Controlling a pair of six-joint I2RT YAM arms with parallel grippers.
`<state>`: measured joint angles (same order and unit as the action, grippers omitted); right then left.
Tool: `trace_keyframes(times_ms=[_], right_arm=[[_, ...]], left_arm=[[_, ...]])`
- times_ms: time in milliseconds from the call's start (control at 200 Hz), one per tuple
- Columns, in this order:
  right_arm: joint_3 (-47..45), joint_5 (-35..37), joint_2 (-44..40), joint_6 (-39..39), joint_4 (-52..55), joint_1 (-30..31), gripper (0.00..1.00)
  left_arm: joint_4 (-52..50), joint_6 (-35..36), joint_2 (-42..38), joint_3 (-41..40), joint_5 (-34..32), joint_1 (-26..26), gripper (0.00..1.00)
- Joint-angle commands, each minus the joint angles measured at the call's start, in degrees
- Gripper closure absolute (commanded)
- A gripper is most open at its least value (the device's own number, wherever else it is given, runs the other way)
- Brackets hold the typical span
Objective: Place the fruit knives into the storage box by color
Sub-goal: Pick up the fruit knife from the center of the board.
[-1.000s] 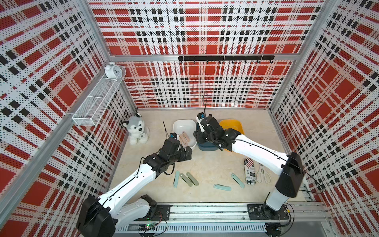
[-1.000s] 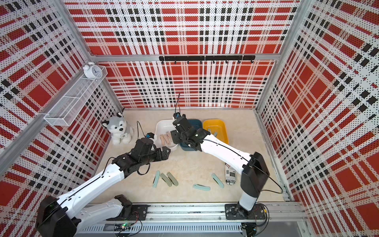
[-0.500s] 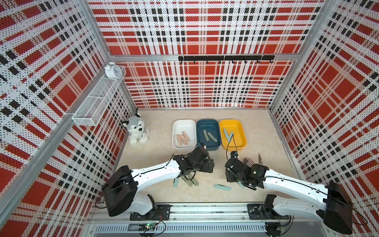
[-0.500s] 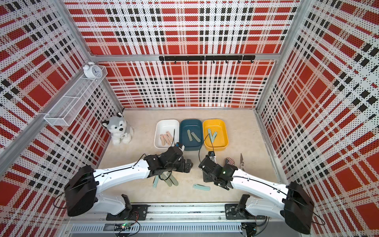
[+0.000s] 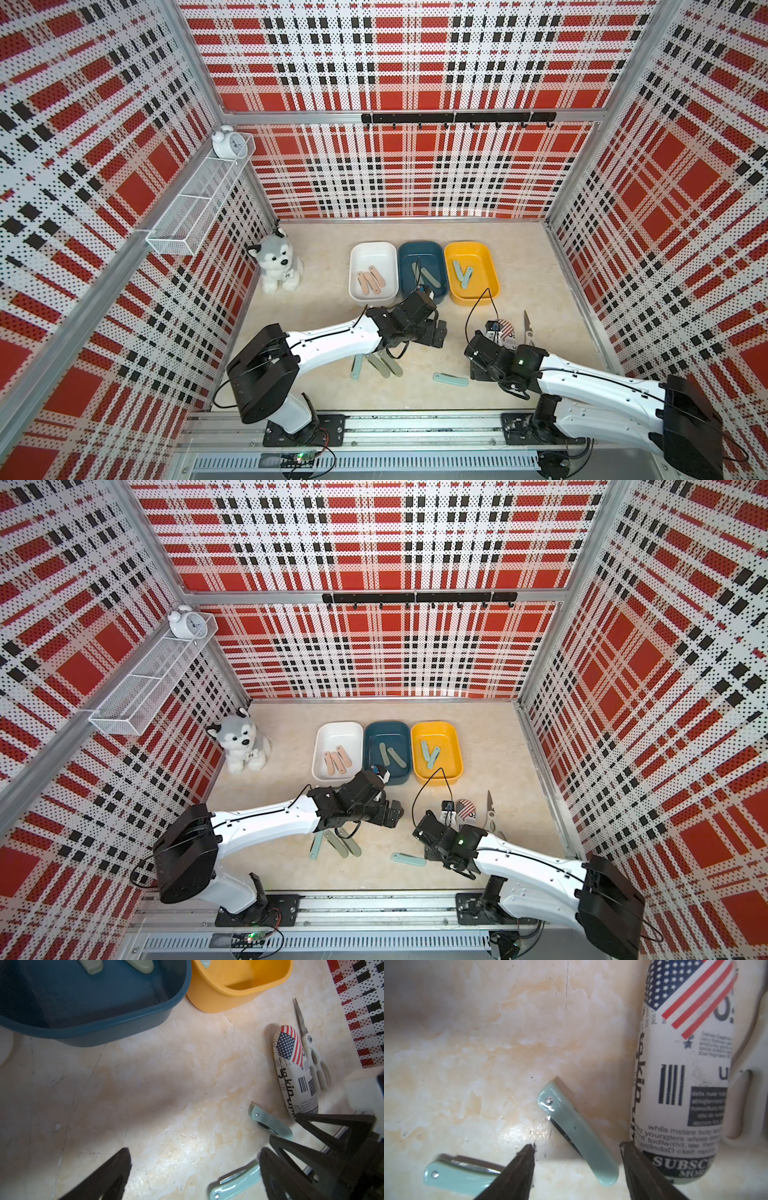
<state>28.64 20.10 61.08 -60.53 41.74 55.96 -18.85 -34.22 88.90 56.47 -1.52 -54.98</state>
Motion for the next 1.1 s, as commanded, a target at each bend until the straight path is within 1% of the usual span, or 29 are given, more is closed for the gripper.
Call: trace_keyframes(times_ms=[0,125,336,341,346,396,706,742,947,1092], right_arm=[[0.0,1.6,3.1,0.5,-1.8,0.1,0.28],[0.4,1.9,5.3,1.4,-2.1,0.0,0.29],[0.1,1.9,5.3,1.7,-2.5,-0.2,0.29],[0.1,-0.8,5.3,1.8,-2.8,-0.2,0.33],[0.1,-1.4,5.3,1.9,-3.0,-0.2,0.34],[-0.2,-3.3,5.4,1.5,-3.5,-0.3,0.37],[-0.9,-7.2,7.8,0.1,-5.3,-0.2,0.54],[-0.9,-7.4,8.1,0.0,-5.5,-0.2,0.56],[0.0,-6.3,10.8,0.1,-5.6,-0.2,0.6],[2.4,-5.1,12.7,1.2,-4.0,-0.2,0.69]], left_arm=[[0.8,0.9,-0.4,0.2,1.0,0.4,0.02],[0.9,1.0,-0.8,-0.7,0.7,0.4,0.02],[1.3,1.2,-1.5,-1.5,0.4,0.6,0.02],[1.3,1.2,-1.5,-1.5,0.4,0.6,0.02],[1.3,1.2,-1.5,-1.5,0.4,0.6,0.02],[1.3,1.4,-1.5,-1.3,0.3,0.5,0.02],[1.4,2.8,-2.1,-1.1,-0.1,1.3,0.01],[1.4,2.8,-2.3,-1.2,-0.1,1.5,0.02],[1.5,3.2,-3.5,-1.8,0.0,2.2,0.02],[1.6,3.2,-4.0,-2.4,-0.1,2.3,0.02]])
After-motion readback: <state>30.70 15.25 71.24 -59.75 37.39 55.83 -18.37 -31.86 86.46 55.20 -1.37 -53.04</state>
